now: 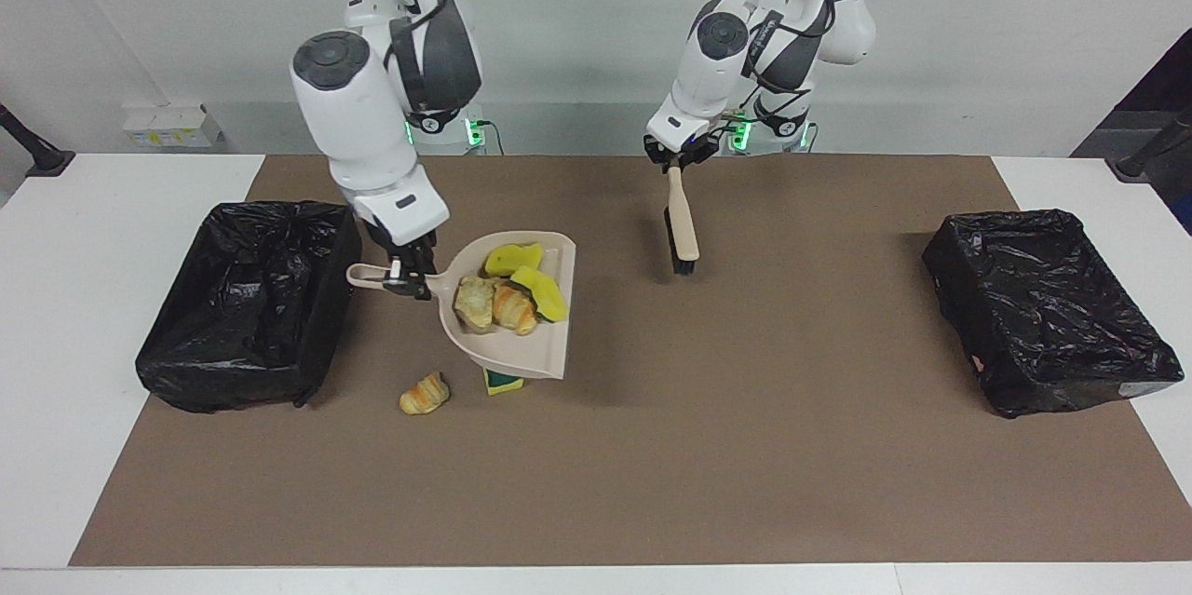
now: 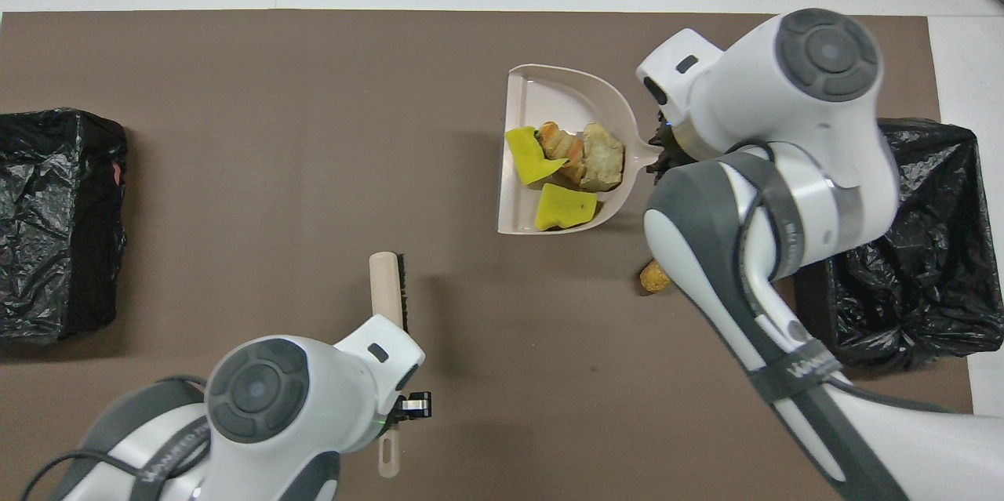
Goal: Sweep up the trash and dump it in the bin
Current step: 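Lift the loaded dustpan with the right gripper toward the nearby bin, then tip the dustpan over the bin with the right gripper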
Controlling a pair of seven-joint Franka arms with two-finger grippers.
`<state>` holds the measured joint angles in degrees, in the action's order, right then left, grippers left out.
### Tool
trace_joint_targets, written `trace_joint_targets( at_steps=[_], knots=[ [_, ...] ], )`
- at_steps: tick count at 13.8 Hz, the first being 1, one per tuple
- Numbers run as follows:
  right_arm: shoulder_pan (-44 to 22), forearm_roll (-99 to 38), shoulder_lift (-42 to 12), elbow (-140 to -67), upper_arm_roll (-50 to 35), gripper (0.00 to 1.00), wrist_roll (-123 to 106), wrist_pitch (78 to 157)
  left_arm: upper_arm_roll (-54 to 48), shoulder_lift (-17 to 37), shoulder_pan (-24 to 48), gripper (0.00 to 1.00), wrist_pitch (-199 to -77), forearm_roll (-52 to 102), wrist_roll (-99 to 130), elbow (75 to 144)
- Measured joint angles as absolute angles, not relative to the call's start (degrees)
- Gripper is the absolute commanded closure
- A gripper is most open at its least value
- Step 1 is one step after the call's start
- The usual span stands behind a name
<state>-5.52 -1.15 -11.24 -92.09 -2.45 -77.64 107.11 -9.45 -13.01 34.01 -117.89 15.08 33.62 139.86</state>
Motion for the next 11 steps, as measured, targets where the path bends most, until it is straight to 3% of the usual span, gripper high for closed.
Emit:
trace_joint_targets(
  at_steps=[8, 9, 10, 11],
  knots=[
    [19.53, -4.61, -7.91, -96.1, -2.25, 1.0, -107.18, 106.46, -8.95, -11.73, 34.01, 0.98, -122.64, 15.05, 34.47, 143.32],
    [21.83, -4.58, -6.99, -97.67, -2.19, 1.0, -109.99, 107.74, -8.95, -11.59, 34.01, 0.9, -123.08, 15.05, 34.68, 143.37],
    [24.06, -4.38, -6.0, -99.16, -2.13, 1.0, -112.37, 108.9, -8.95, -11.36, 34.01, 0.74, -123.42, 15.05, 34.89, 143.39],
    [26.0, -3.26, -5.11, -100.34, -2.05, 1.0, -113.99, 109.64, -8.95, -11.17, 34.01, 0.47, -123.89, 15.05, 35.03, 143.41]
  ],
)
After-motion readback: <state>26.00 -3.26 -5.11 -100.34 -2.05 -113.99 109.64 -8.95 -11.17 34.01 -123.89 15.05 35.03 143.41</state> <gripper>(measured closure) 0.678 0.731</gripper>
